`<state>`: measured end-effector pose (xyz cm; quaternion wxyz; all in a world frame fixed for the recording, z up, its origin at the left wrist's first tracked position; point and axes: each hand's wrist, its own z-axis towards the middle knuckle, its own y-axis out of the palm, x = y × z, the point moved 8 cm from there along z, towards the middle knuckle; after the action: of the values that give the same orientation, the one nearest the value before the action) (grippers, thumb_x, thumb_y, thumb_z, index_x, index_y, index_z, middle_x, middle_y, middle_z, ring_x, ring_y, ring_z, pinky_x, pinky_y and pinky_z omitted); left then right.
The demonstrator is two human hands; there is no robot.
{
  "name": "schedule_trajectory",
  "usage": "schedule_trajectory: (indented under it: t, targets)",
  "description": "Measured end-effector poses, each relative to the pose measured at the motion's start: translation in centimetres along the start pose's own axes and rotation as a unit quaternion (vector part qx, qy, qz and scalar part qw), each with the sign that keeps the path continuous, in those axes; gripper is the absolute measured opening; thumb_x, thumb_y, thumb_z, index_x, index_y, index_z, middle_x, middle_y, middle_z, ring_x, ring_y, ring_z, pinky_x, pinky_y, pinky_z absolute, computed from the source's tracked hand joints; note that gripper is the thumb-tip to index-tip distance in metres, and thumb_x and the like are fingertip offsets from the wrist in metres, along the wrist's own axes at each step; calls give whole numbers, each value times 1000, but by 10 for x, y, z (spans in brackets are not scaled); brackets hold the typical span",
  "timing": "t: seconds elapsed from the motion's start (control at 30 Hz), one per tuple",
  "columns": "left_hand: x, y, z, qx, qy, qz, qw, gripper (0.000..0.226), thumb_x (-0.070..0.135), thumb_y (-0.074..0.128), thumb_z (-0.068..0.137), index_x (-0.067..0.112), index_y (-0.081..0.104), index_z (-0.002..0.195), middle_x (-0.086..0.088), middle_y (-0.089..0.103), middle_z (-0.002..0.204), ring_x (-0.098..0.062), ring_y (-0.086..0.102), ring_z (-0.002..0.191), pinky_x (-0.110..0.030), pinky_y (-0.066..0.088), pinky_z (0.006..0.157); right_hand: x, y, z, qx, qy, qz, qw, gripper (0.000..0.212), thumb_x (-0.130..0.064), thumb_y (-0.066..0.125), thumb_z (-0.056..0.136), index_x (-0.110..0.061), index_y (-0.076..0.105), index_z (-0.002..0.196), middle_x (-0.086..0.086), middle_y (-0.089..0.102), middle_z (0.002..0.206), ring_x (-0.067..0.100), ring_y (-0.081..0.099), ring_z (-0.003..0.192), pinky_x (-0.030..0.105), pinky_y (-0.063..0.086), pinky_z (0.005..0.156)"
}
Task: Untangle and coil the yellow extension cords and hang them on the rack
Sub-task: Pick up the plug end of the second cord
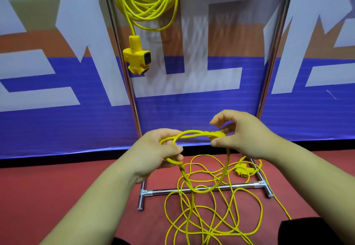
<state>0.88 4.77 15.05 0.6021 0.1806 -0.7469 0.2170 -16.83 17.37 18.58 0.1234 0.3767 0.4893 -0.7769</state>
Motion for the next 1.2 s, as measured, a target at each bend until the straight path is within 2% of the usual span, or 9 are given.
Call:
schedule_trajectory:
  t: [0.2,0.3,0.4,0.5,0.67,0.8,0.93,1.03,1.2]
  targets:
    - [18,-12,-4,125,93,137,978,8,11,67,94,17,71,99,-8,64,77,-26,74,64,-26,55,53,-8,11,-4,-34,-6,31,999,48,-29,92,66,-36,64,105,-11,69,101,4,66,89,25,55,83]
    - [27,-15,-7,169,129,102,972,9,14,62,98,20,69,99,-9,64,91,-25,75,65,-36,61,59,2,23,-5,-52,47,109,992,58,-20,87,74,-34,56,121,-6,68,104,15,72,84,39,58,83]
    - [30,-17,-10,195,137,23,971,9,14,59,100,19,66,104,-9,65,90,-27,74,63,-30,56,52,12,38,-11,-106,101,173,974,71,-8,81,79,-29,43,135,7,70,101,30,73,75,48,59,79]
    - [30,-19,-10,210,135,-31,968,9,15,55,102,17,62,107,-5,65,82,-26,72,61,-26,52,48,14,44,-17,-149,134,218,955,84,-2,80,79,-27,34,144,18,69,105,29,67,67,44,57,73]
    - [28,-10,-6,162,141,-26,976,6,16,52,103,16,57,106,0,64,74,-25,69,59,-31,53,51,10,36,-17,-127,147,246,950,102,-32,94,58,-36,38,142,5,67,117,21,72,93,45,56,93]
    - [25,-1,-3,119,144,9,982,5,15,54,102,15,59,105,0,68,76,-24,68,60,-37,54,59,4,30,-14,-79,163,367,912,70,-40,79,69,-30,52,132,1,70,114,24,74,97,37,57,88]
    - [23,6,-3,103,134,6,986,7,14,55,102,14,61,104,-4,72,82,-27,70,64,-42,56,63,2,30,-11,-39,155,354,921,25,-22,67,93,-12,65,115,6,70,94,15,69,74,26,57,72]
    - [19,3,-2,121,110,-25,986,15,17,50,104,12,64,107,-10,75,91,-28,74,74,-46,60,71,2,21,-8,7,135,372,918,21,-13,72,88,-9,68,109,4,63,81,13,66,65,26,58,72]
    - [11,-5,6,120,75,-98,985,23,12,45,105,14,66,115,-12,76,107,-32,74,97,-51,52,95,-1,19,-7,17,109,372,922,24,-6,68,90,-16,71,111,5,67,88,19,70,76,26,60,76]
